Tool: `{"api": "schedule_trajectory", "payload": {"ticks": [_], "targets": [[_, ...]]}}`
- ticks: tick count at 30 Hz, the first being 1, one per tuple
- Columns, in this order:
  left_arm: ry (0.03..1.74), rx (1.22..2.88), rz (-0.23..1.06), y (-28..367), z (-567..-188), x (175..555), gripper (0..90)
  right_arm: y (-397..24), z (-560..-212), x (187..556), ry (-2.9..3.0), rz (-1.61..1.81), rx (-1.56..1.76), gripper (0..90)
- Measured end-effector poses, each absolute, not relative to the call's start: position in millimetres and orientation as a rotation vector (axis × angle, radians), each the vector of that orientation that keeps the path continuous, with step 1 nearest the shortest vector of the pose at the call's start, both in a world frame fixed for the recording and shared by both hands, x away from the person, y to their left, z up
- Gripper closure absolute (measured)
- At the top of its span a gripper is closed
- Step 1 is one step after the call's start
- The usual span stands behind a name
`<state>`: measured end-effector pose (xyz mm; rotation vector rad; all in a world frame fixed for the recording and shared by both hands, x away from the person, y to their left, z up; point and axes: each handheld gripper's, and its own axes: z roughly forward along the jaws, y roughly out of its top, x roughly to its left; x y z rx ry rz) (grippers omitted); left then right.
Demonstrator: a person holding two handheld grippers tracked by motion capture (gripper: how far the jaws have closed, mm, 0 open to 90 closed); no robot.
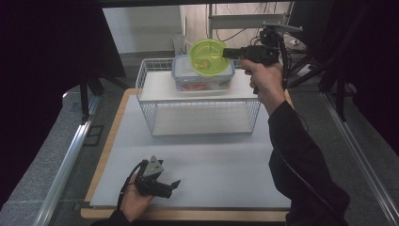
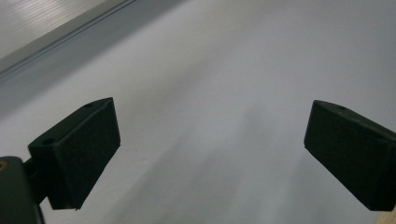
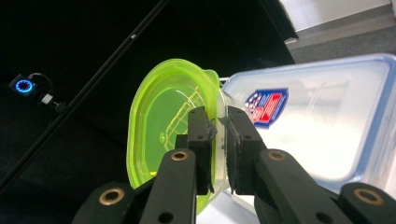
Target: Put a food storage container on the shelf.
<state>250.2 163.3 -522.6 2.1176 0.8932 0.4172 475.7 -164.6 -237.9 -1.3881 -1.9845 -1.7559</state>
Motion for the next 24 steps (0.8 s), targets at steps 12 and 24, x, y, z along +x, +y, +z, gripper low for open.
{"api": "schedule_trajectory", "payload": {"ticks": [12,24], "targets": [[0.882,2.133,0.404,161.0,-524.1,250.0,3.4,-155.1,-234.1,500.6,-1.957,-1.767,-1.496,81.7],[0.879,2.135,0.394,160.9,-524.7,250.0,3.5,-141.3,-240.1,515.2,-1.957,-1.717,-1.562,81.6]]}}
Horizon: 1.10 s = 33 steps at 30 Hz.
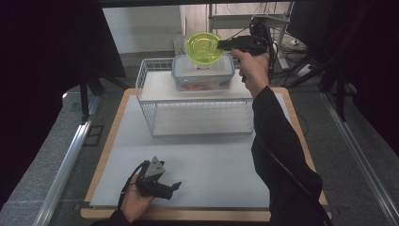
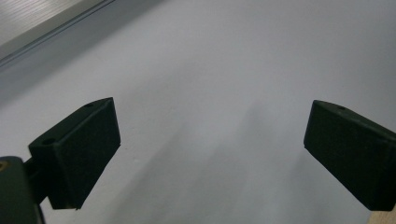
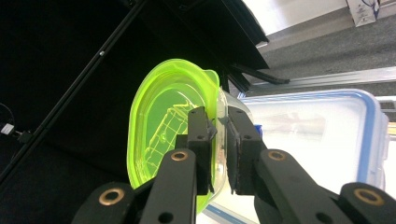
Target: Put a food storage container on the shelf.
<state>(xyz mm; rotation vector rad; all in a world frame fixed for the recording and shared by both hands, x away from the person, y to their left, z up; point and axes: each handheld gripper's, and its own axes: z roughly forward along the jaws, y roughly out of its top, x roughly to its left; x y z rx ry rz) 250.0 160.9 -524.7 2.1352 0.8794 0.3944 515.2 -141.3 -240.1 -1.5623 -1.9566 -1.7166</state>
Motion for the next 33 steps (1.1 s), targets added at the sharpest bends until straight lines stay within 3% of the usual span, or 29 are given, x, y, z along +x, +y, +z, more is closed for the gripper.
{"api": "schedule_trajectory", "payload": {"ticks": [20,33], "targets": [[0.867,2.150,0.379,159.1,-526.4,249.7,3.6,-131.5,-246.3,526.5,-1.997,-1.719,-1.666,78.4],[0.862,2.156,0.372,158.5,-526.8,249.9,3.6,-128.2,-252.0,530.3,-1.989,-1.738,-1.685,69.7]]}}
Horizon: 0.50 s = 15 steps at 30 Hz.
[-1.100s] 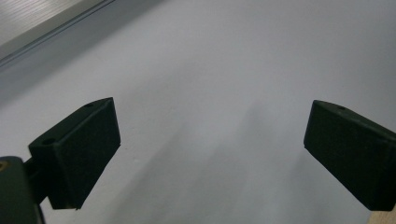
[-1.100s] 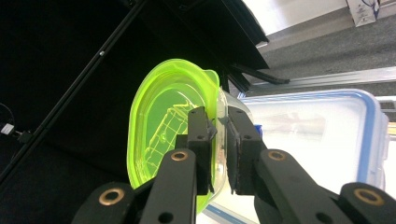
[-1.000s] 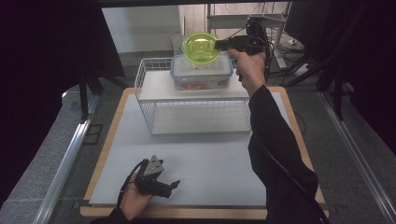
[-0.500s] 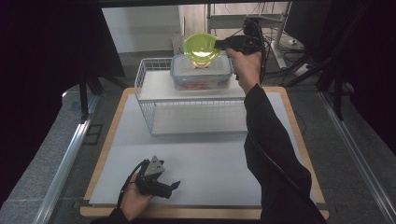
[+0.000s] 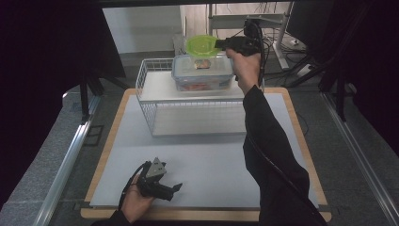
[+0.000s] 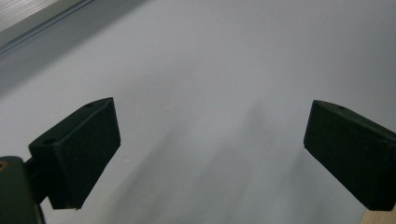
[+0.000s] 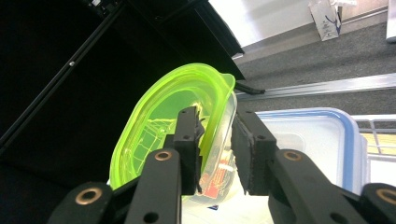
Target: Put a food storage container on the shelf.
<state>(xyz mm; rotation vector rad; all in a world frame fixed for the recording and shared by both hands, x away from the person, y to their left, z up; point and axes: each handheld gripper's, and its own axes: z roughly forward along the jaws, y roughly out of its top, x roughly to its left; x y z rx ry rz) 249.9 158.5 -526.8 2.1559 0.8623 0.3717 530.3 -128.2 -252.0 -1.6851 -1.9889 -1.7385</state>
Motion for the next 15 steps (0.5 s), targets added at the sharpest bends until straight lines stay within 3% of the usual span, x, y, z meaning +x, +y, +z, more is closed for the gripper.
{"api": "schedule_trajectory", "payload": {"ticks": [15], "targets": [[0.860,2.168,0.363,156.7,-528.1,249.9,3.7,-125.8,-254.3,529.6,-2.032,-1.750,-1.663,60.7]]}}
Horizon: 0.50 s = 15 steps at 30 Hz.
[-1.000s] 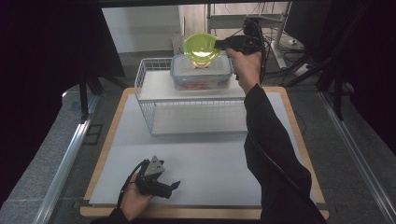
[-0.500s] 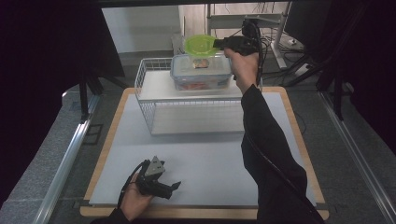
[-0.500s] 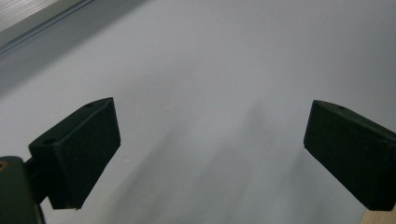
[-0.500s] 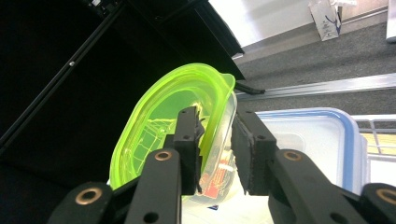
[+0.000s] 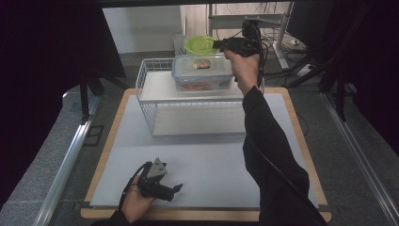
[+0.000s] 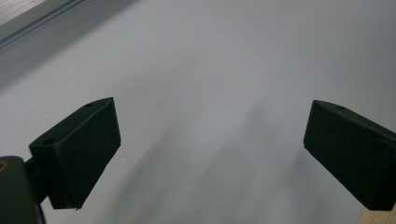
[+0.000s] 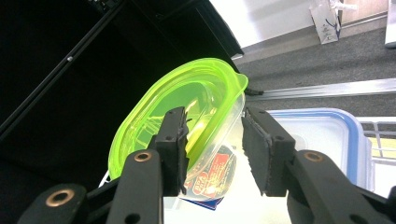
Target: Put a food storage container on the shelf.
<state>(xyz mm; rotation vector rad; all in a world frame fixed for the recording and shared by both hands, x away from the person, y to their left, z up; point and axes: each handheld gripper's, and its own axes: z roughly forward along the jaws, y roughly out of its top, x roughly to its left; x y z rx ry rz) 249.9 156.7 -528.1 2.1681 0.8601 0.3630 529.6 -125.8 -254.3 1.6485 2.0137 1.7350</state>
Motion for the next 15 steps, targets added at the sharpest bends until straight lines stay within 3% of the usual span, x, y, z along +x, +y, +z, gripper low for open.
{"api": "schedule_trajectory", "payload": {"ticks": [5,15], "targets": [[0.858,2.174,0.357,156.2,-529.0,250.3,3.7,-127.3,-252.6,527.5,2.026,1.743,1.637,72.2],[0.862,2.182,0.346,155.1,-530.5,250.9,3.8,-132.8,-248.3,523.0,2.028,1.748,1.632,68.8]]}}
